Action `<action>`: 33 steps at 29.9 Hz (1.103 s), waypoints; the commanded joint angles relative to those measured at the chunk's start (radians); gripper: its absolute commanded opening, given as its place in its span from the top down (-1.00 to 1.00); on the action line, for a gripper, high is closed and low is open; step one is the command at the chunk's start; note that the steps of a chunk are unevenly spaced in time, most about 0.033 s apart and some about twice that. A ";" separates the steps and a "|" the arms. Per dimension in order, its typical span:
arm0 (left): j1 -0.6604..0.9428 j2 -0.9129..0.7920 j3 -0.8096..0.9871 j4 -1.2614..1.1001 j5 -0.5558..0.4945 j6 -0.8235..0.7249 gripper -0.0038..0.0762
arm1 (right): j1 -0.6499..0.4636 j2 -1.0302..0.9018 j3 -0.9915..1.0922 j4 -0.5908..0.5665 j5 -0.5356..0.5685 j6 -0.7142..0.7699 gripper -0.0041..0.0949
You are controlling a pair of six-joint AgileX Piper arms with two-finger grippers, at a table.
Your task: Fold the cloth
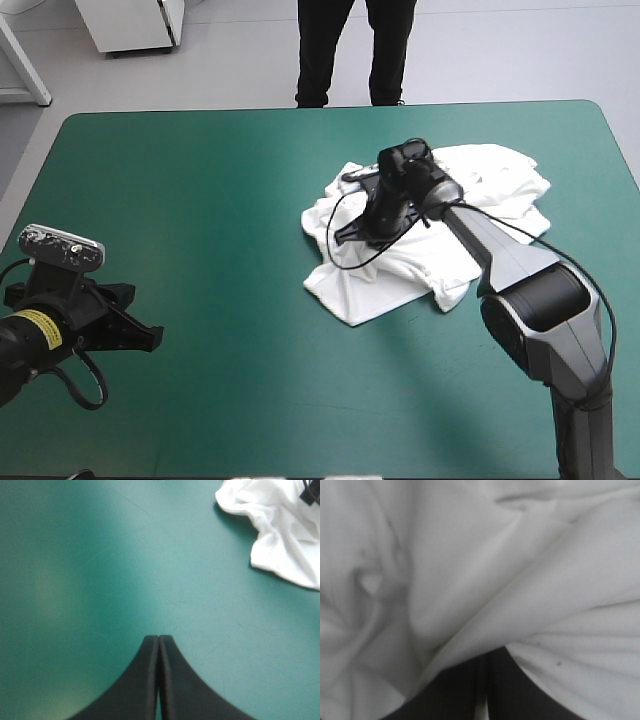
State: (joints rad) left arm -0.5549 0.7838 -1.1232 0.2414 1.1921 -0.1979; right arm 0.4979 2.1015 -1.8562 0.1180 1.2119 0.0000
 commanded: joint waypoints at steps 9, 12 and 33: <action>0.000 0.001 -0.031 0.011 -0.031 0.002 0.96 | 0.343 -0.254 0.329 0.027 0.039 0.051 0.94; 0.000 0.001 -0.031 0.004 -0.033 0.002 0.96 | 0.440 -0.276 0.327 0.059 0.014 0.058 0.94; 0.000 0.001 -0.031 0.008 -0.052 0.002 0.96 | 0.481 -0.323 0.088 -0.016 0.038 0.121 0.04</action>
State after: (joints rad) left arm -0.5549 0.7838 -1.1232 0.2379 1.1980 -0.1979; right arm 1.0082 1.8541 -1.6995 0.0831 1.2228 0.1271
